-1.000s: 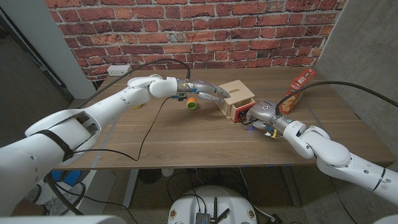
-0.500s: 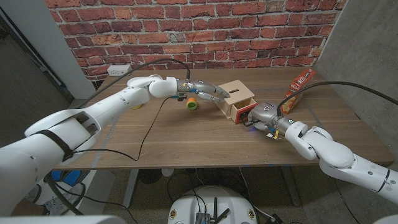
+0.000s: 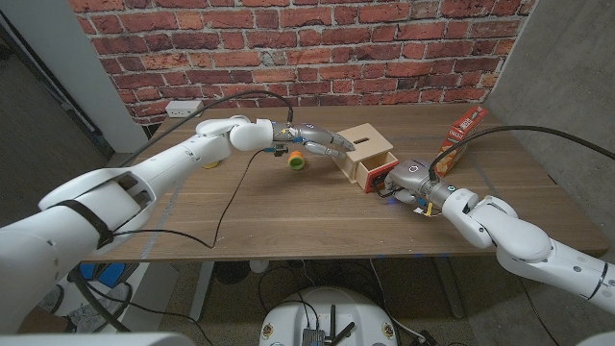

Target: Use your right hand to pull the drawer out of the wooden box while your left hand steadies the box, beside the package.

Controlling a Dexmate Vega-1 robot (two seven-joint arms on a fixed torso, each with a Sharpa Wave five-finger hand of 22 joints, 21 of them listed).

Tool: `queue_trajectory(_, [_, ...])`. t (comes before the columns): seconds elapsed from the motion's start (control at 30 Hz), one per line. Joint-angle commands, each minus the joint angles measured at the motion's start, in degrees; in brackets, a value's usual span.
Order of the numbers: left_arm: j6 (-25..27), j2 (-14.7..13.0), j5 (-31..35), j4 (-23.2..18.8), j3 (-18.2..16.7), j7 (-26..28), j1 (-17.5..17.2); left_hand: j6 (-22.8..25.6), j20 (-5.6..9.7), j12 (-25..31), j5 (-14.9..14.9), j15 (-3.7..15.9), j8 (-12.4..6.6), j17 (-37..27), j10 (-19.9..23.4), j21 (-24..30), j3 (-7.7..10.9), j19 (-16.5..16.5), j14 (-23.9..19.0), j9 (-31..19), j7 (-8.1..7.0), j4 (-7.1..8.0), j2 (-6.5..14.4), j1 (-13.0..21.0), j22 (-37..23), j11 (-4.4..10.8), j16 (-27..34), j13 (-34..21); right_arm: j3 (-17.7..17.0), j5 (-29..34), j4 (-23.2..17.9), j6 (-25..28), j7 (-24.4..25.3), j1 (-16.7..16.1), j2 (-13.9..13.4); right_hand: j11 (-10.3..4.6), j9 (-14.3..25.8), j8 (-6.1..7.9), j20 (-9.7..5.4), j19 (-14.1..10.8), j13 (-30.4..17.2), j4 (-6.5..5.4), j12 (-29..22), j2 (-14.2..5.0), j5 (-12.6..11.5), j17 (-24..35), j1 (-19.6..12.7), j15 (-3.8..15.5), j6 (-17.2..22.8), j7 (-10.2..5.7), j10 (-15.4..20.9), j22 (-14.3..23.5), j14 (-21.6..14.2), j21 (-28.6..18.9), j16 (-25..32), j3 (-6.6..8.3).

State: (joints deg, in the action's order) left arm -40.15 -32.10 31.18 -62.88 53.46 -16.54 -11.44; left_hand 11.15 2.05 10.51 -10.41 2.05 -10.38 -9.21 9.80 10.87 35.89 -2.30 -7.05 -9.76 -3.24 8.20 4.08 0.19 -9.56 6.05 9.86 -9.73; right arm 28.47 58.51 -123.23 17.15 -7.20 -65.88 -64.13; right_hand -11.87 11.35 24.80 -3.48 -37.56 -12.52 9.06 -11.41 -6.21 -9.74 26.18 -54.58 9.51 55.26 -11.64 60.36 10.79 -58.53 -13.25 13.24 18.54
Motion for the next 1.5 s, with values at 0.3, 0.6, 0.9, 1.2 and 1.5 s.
queue_trajectory(0.3, [-0.34,0.28,-0.34,1.01,0.25,0.41,0.33,0.51,10.01,0.35,-0.46,4.93,0.05,-0.31,0.63,-0.08,0.37,-0.42,-0.77,-0.07,-0.11,-0.06,4.23,0.51,-0.11,0.0,0.2,-0.11,-1.41,0.2,-1.66,2.02,-1.41,-2.17,-1.25,-0.08,0.11,0.33,-7.83,-0.34,-0.06,0.02,0.08,-0.29,-0.25,0.29,0.08,4.07,0.46,-0.05,0.63,0.12,-0.61,-0.21,0.24,0.58])
queue_trajectory(0.6, [0.26,-0.02,-0.45,0.43,0.14,0.04,0.17,0.61,10.0,0.32,-0.46,4.93,0.03,-0.31,0.63,-0.08,0.42,-0.47,-0.8,-0.07,-0.1,-0.09,4.23,0.52,-0.11,0.08,0.19,-0.11,-1.9,-0.01,-2.2,1.95,-1.52,-2.92,-2.07,-0.08,0.1,0.3,-7.85,-0.31,-0.02,0.05,0.14,-0.31,-0.26,0.31,0.08,4.08,0.41,-0.06,0.59,0.12,-0.64,-0.2,0.2,0.7])
queue_trajectory(0.9, [0.41,0.04,-0.44,0.51,0.08,-0.04,0.4,0.61,9.99,0.32,-0.46,4.87,0.05,-0.31,0.69,-0.09,0.48,-0.53,-0.95,-0.08,-0.13,-0.12,4.22,0.53,-0.11,-0.07,0.22,-0.12,-2.3,0.02,-2.61,2.16,-1.54,-3.54,-2.47,-0.08,0.1,0.28,-7.87,-0.22,-0.01,0.05,0.15,-0.27,-0.26,0.29,0.13,4.09,0.41,-0.04,0.57,0.12,-0.54,-0.16,0.1,0.77])
queue_trajectory(1.2, [-0.15,0.59,-0.51,1.76,0.42,0.0,1.12,0.59,9.99,0.31,-0.45,4.81,0.06,-0.31,0.73,-0.09,0.53,-0.58,-0.98,-0.08,-0.1,-0.17,4.2,0.55,-0.11,-0.02,0.21,-0.12,-3.15,-0.16,-3.58,3.0,-1.86,-4.94,-3.49,-0.08,0.1,0.22,-7.83,-0.32,0.02,-0.03,0.18,-0.25,-0.24,0.32,0.32,4.04,0.28,-0.08,0.51,0.13,-0.57,-0.2,0.11,0.78])
queue_trajectory(1.5, [-0.37,0.77,-0.55,2.36,0.61,0.23,1.42,0.58,10.0,0.28,-0.45,4.79,0.08,-0.31,0.68,-0.1,0.58,-0.62,-1.02,-0.08,-0.04,-0.21,4.2,0.57,-0.1,-0.15,0.2,-0.12,-3.94,-0.07,-4.35,4.03,-2.06,-6.31,-4.46,-0.08,0.11,0.24,-7.84,-0.38,-0.05,0.03,0.11,-0.22,-0.24,0.36,0.35,4.09,0.36,-0.07,0.57,0.13,-0.55,-0.22,0.1,0.84])
